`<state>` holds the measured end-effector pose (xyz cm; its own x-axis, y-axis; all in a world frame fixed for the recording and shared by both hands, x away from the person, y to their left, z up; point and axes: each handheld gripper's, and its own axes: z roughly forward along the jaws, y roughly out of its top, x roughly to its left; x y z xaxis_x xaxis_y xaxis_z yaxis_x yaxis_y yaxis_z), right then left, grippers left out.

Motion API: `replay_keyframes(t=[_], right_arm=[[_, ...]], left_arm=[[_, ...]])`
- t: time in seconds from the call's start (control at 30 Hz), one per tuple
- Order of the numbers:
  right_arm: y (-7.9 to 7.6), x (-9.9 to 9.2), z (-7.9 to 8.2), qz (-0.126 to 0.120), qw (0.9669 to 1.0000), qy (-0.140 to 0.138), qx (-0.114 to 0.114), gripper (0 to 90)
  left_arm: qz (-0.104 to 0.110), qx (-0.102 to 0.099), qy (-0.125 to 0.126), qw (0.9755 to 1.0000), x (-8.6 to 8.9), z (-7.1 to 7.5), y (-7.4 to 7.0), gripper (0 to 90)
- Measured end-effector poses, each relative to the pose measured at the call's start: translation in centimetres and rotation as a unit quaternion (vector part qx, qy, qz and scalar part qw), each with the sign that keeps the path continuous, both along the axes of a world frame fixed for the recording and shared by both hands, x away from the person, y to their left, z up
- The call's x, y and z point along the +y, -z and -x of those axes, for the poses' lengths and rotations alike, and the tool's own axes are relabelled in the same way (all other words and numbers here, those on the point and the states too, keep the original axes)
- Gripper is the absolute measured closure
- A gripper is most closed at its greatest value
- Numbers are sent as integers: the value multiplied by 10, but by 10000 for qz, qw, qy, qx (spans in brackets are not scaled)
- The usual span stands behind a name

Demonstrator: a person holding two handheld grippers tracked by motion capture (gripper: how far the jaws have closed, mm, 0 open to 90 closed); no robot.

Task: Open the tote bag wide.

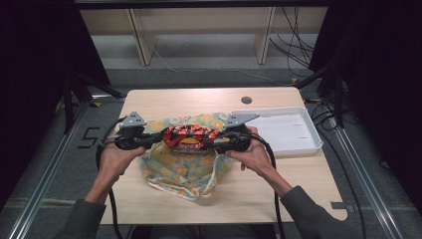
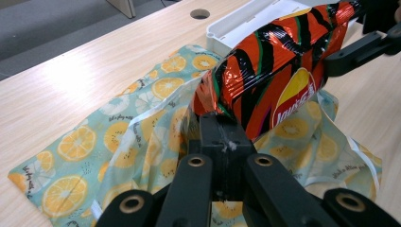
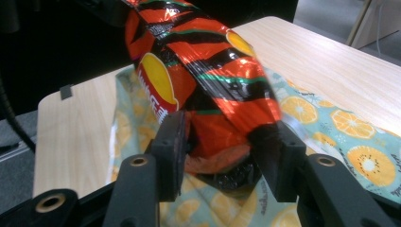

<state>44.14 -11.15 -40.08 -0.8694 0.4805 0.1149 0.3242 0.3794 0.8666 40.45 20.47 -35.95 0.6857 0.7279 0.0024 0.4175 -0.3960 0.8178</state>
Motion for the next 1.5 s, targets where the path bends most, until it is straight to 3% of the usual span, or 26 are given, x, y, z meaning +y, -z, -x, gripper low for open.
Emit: replay_keyframes(t=[0.17,0.27,0.33,0.37,0.4,0.43,0.53,0.57,0.6,0.7,0.77,0.83,0.9,0.93,0.97,1.0,1.03,1.07,1.1,1.13,1.17,1.27,1.3,1.33,1.4,1.5], right_arm=[[3,4,-4,-177,9996,-88,-215,660],[4,4,-5,-210,9996,-89,-186,712],[6,5,-7,-356,9992,-39,-167,717],[7,5,-8,-330,9992,-27,-228,708],[7,5,-9,-291,9993,-6,-229,697],[8,5,-8,-285,9991,67,-311,680],[10,6,-10,-330,9987,-67,-370,665],[10,6,-10,-272,9982,32,-526,675],[13,7,-8,-403,9983,68,-421,701],[16,5,-10,-438,9977,-55,-522,798],[16,4,-11,-466,9972,-39,-576,854],[16,3,-9,-551,9975,44,-438,877],[14,2,-12,-561,9971,-93,-502,892],[13,1,-12,-563,9968,-55,-559,894],[11,1,-9,-559,9980,-34,-301,896],[9,1,-10,-522,9979,-102,-366,898],[8,1,-9,-534,9980,-94,-339,900],[7,1,-10,-566,9976,-126,-367,900],[6,0,-10,-588,9979,-65,-252,900],[5,0,-10,-597,9979,-20,-233,900],[5,-1,-10,-617,9980,-39,-132,900],[4,-3,-13,-711,9973,-102,-162,900],[4,-3,-12,-775,9970,-39,-2,900],[4,-4,-13,-767,9970,-40,-87,900],[2,-4,-12,-772,9970,-61,17,900],[0,-5,-13,-775,9970,-45,3,900]], left_arm=[[-12,10,4,10000,2,-1,0,898],[43,52,-22,10000,3,-2,1,898],[-13,-92,-110,9999,5,-4,2,898],[152,74,-95,9998,3,-2,3,898],[83,14,-56,9999,4,-3,2,898],[168,60,-58,9998,4,-3,2,898],[227,87,-24,9997,5,-4,2,898],[322,67,-94,9994,4,-4,3,898],[317,126,-84,9994,4,-5,3,898],[320,135,-43,9994,5,-5,4,897],[371,271,-41,9989,5,-4,4,898],[381,279,-29,9989,5,-4,4,897],[522,187,-91,9984,4,-4,5,894],[315,106,-14,9994,6,-5,3,892],[214,-119,-77,9997,7,-6,2,888],[305,119,-95,9994,6,-2,2,875],[-755,-923,61,9928,19,-14,-6,859],[248,-55,-132,9996,7,0,0,827],[294,69,-88,9995,8,3,-1,786],[273,19,-172,9995,10,4,-2,752],[242,-184,-156,9994,12,4,-2,703],[244,-315,-328,9987,16,14,-3,555],[60,-376,-337,9987,18,16,-3,512],[24,-434,-357,9984,18,18,-1,480],[-83,-523,-379,9979,19,26,2,432],[-62,-558,-537,9970,18,41,15,392]])
